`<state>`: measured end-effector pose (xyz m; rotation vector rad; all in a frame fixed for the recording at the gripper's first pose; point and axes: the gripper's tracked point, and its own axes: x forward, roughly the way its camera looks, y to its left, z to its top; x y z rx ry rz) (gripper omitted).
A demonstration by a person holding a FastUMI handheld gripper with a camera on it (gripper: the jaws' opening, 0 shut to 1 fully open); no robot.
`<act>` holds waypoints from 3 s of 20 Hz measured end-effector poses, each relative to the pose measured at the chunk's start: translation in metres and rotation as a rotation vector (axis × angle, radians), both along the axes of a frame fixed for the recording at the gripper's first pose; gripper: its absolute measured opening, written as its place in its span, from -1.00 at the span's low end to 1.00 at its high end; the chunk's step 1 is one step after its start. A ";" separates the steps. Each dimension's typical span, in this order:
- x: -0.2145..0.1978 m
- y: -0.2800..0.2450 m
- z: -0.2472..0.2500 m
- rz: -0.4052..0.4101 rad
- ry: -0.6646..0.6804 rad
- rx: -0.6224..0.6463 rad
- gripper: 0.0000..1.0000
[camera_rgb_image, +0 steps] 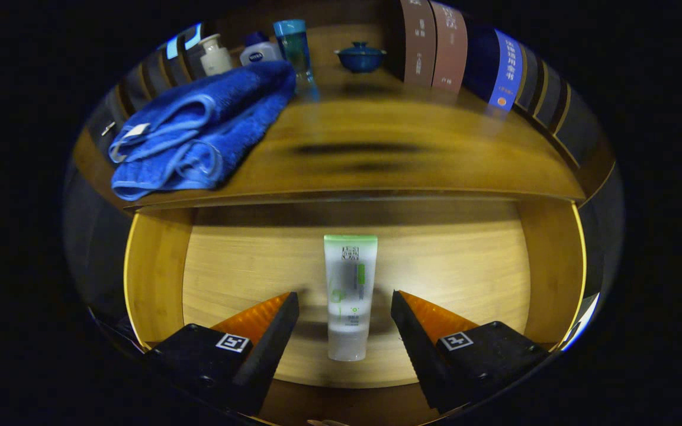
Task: Pull open the drawer, take out the items inside it, and place them on the countertop above the cabinet.
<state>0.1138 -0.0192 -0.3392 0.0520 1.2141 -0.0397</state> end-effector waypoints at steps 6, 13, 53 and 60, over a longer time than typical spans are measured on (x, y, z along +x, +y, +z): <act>-0.010 -0.004 -0.018 0.016 0.134 -0.042 1.00; -0.008 -0.008 -0.037 0.009 0.201 -0.065 0.77; 0.191 -0.014 0.069 -0.009 -0.116 -0.030 -0.11; 0.199 -0.014 0.063 -0.023 -0.125 -0.012 0.37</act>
